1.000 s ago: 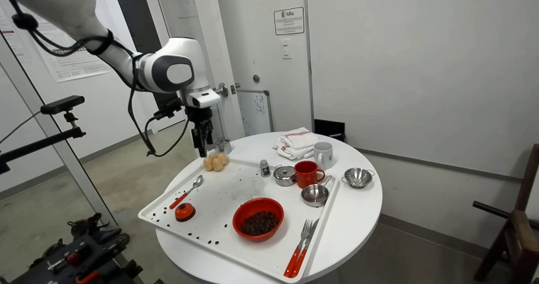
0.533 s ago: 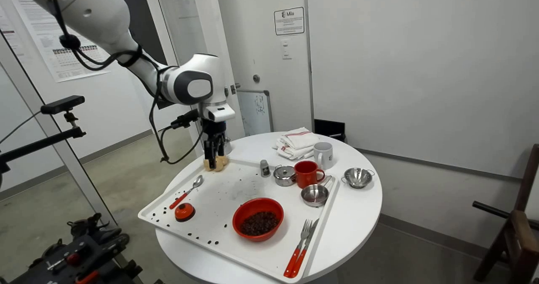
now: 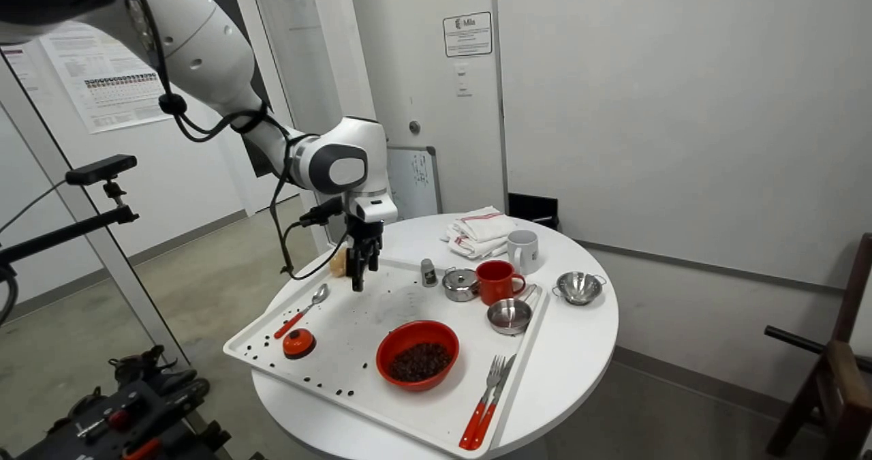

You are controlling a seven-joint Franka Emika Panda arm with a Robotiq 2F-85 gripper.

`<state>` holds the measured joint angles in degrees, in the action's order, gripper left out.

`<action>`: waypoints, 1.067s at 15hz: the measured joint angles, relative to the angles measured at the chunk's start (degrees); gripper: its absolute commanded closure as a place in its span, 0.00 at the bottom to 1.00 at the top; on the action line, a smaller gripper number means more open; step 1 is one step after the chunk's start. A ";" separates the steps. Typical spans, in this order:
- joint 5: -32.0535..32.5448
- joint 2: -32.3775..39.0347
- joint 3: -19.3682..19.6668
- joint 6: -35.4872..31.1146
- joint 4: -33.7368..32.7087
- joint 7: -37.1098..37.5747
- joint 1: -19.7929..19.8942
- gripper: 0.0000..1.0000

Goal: Pour the contents in the clear jug into the red bowl

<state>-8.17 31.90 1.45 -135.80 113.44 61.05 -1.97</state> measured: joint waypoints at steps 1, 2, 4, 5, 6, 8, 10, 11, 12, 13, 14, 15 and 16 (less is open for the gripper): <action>-0.13 0.68 0.17 0.00 -0.62 0.32 -0.02 0.00; -0.14 1.38 0.37 0.00 -1.28 0.84 -0.06 0.00; -0.15 2.84 0.83 0.00 -2.54 1.77 -0.20 0.00; -0.15 3.61 1.08 0.00 -3.16 2.27 -0.33 0.00; -0.15 4.37 1.31 0.00 -3.78 2.88 -0.47 0.00; -0.15 5.80 1.65 0.00 -4.96 3.78 -0.73 0.00; -0.15 7.16 1.92 0.00 -6.10 4.76 -0.98 0.00; -0.15 7.76 2.03 0.00 -6.57 5.21 -1.09 0.00; -0.15 8.31 2.12 0.00 -7.06 5.48 -1.19 0.00; -0.15 8.84 2.22 0.00 -7.51 5.66 -1.27 0.00; -0.15 9.36 2.32 0.00 -7.94 5.90 -1.34 0.08; -0.15 9.88 2.43 0.00 -8.41 6.19 -1.41 0.28; -0.15 10.39 2.57 0.00 -8.85 6.42 -1.49 0.33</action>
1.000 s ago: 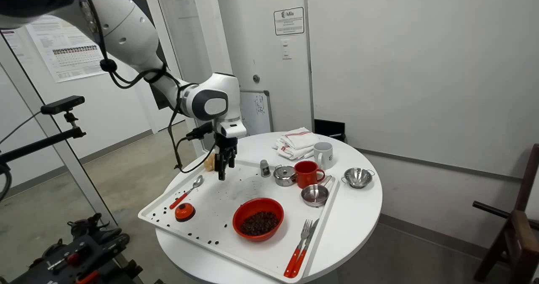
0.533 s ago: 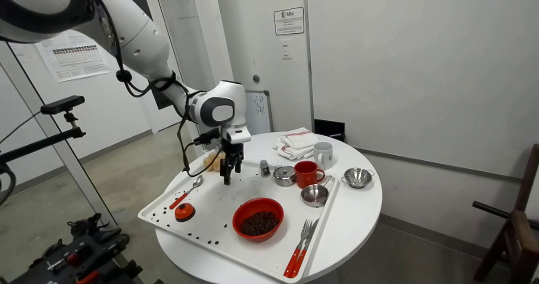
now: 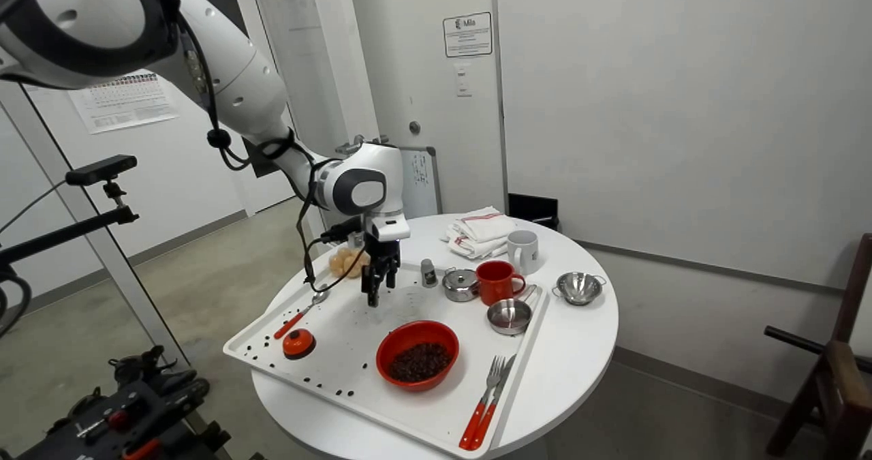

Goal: Pour the contents in the clear jug into the red bowl

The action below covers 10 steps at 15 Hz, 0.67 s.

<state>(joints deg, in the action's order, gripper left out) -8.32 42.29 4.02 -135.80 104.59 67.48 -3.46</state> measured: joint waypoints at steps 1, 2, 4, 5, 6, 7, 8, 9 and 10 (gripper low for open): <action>0.00 0.46 0.13 0.00 -0.39 0.13 -0.10 0.42; 0.00 0.87 0.25 0.00 -0.77 0.23 -0.22 0.49; 0.01 1.53 0.43 0.00 -1.39 0.32 -0.43 0.64; 0.01 1.78 0.53 0.00 -1.63 0.34 -0.54 0.72; 0.01 1.96 0.56 0.00 -1.85 0.35 -0.59 0.81; 0.01 2.08 0.58 0.00 -1.98 0.38 -0.61 0.87; 0.01 2.18 0.58 0.00 -2.08 0.39 -0.63 0.94; 0.01 2.20 0.58 0.00 -2.12 0.39 -0.63 0.91; 0.01 2.17 0.52 -0.02 -2.12 0.35 -0.63 0.90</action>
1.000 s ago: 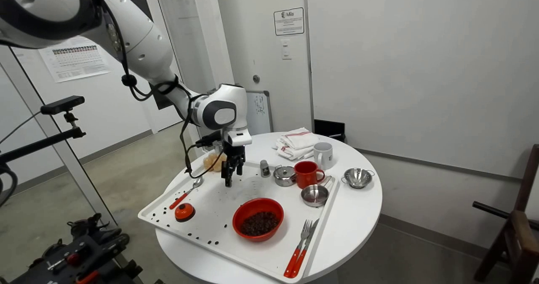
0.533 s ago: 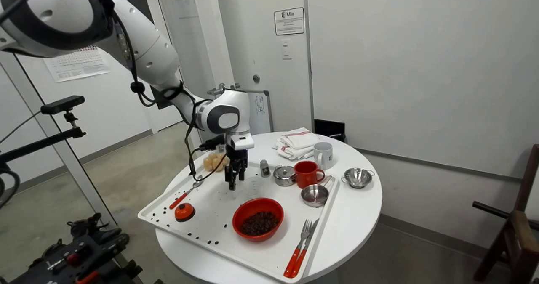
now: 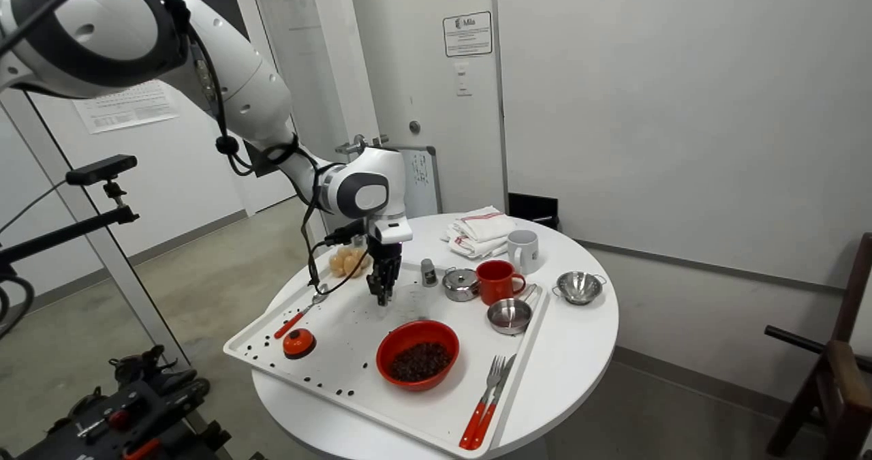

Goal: Pour the contents in the clear jug into the red bowl

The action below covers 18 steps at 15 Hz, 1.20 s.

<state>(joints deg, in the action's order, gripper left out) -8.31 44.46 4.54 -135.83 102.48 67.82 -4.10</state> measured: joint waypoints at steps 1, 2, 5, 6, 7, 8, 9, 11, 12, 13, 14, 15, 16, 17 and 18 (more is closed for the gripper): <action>0.00 -0.15 -0.14 -0.05 0.07 -0.22 0.01 0.90; 0.00 -0.60 -0.36 -0.05 0.33 -0.71 0.01 0.89; 0.00 -3.58 -1.17 0.35 2.06 -3.61 0.03 0.89; -0.01 -5.05 -1.54 0.61 3.07 -5.27 0.17 0.89; -0.11 -6.73 -2.08 0.74 4.35 -7.48 0.48 0.89; -0.64 -8.57 -2.77 0.75 5.86 -10.26 1.03 0.89; -1.70 -10.54 -3.51 0.72 7.57 -13.39 1.79 0.89; -5.02 -14.52 -4.61 0.71 11.14 -19.29 3.59 0.89; -7.26 -16.45 -4.83 0.73 12.96 -21.89 4.63 0.89; -9.50 -18.18 -4.86 0.84 14.63 -24.14 5.68 0.89; -11.79 -19.74 -4.79 1.11 16.17 -26.05 6.83 0.89; -13.91 -21.10 -4.60 1.53 17.53 -27.78 7.99 0.90; -15.98 -22.28 -4.28 2.16 18.73 -29.16 9.10 0.90; -17.88 -23.26 -3.85 2.80 19.77 -30.26 10.10 0.90; -19.67 -24.07 -3.33 3.60 20.67 -31.27 10.97 0.89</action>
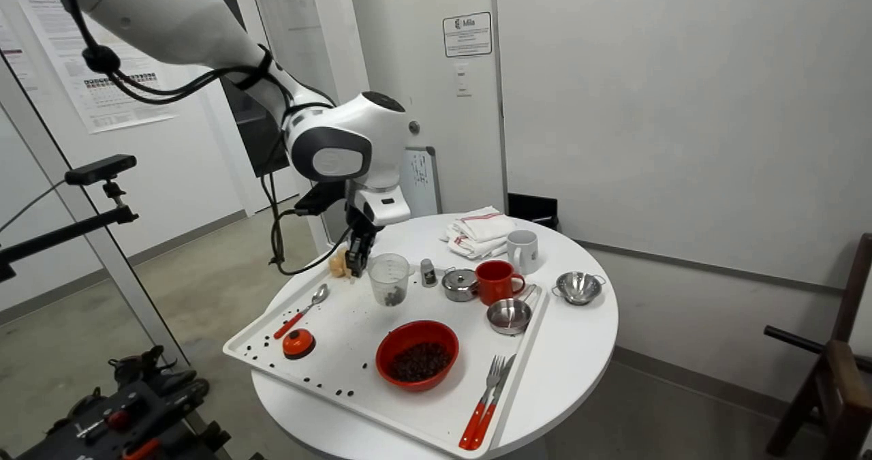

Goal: Pour the contents in the clear jug into the red bowl

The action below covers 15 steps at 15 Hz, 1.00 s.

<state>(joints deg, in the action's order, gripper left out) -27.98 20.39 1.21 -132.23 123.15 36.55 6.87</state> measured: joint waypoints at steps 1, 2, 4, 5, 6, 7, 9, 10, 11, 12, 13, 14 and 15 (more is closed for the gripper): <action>-1.61 -0.73 0.52 0.88 0.77 -0.94 0.78 0.90; -2.91 -1.31 1.00 1.68 1.44 -1.90 1.41 0.90; -3.85 -1.91 1.84 2.57 2.12 -3.16 1.88 0.73; -3.85 -1.87 2.00 2.57 2.12 -3.15 1.84 0.73; -3.85 -1.80 2.00 2.55 2.10 -3.15 1.73 0.90; -3.85 -1.75 2.00 2.54 2.10 -3.13 1.53 0.90; -3.79 -1.67 2.05 2.72 2.06 -3.10 1.29 0.90; -3.66 -1.30 2.05 3.82 1.74 -3.09 1.14 0.90; -3.65 -0.64 2.03 5.88 1.02 -3.08 1.05 0.90; -3.66 0.29 2.02 8.18 0.00 -3.04 0.98 0.90; -3.75 1.49 2.02 10.83 -1.44 -3.00 0.98 0.90; -3.97 2.78 2.10 13.71 -3.12 -2.98 1.18 0.90; -4.40 4.06 2.29 16.46 -4.88 -2.94 1.49 0.90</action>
<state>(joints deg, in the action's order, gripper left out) -32.39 24.45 3.50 -115.77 118.27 33.61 8.36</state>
